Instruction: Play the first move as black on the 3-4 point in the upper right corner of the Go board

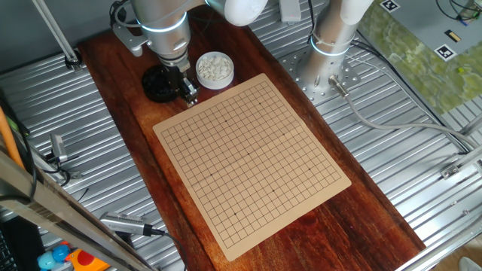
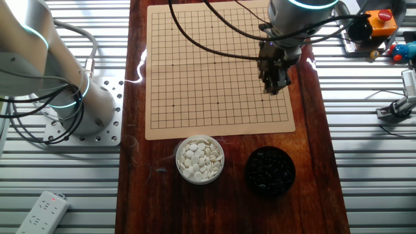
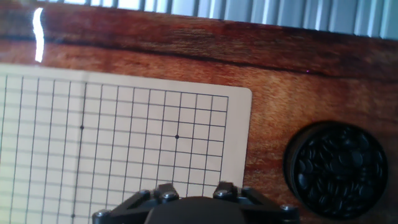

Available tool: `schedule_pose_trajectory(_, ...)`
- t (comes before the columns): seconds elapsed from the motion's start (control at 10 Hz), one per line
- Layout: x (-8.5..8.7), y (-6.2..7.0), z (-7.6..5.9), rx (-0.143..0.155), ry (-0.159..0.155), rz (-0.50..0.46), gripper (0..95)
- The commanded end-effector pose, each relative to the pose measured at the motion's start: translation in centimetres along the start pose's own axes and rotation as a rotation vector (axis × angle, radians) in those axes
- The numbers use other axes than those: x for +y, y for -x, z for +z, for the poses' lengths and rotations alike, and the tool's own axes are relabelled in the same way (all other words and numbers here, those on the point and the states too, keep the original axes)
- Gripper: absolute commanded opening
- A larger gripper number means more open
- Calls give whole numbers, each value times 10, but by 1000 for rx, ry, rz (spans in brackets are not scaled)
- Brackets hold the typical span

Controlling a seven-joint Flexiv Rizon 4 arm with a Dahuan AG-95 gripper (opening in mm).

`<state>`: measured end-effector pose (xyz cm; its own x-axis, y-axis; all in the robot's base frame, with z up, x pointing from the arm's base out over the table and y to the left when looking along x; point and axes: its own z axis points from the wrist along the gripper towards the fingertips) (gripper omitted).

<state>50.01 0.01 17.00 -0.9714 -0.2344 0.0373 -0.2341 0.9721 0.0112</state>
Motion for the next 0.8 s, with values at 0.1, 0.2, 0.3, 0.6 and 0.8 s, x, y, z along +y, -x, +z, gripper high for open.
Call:
schedule_pose_trajectory(0.1,0,0,0,5,-3,-2,0)
schedule_pose_trajectory(0.2,0,0,0,5,-4,-1,0)
schedule_pose_trajectory(0.3,0,0,0,5,-4,1,0)
schedule_pose_trajectory(0.6,0,0,0,5,-5,2,0)
schedule_pose_trajectory(0.8,0,0,0,4,-5,5,0)
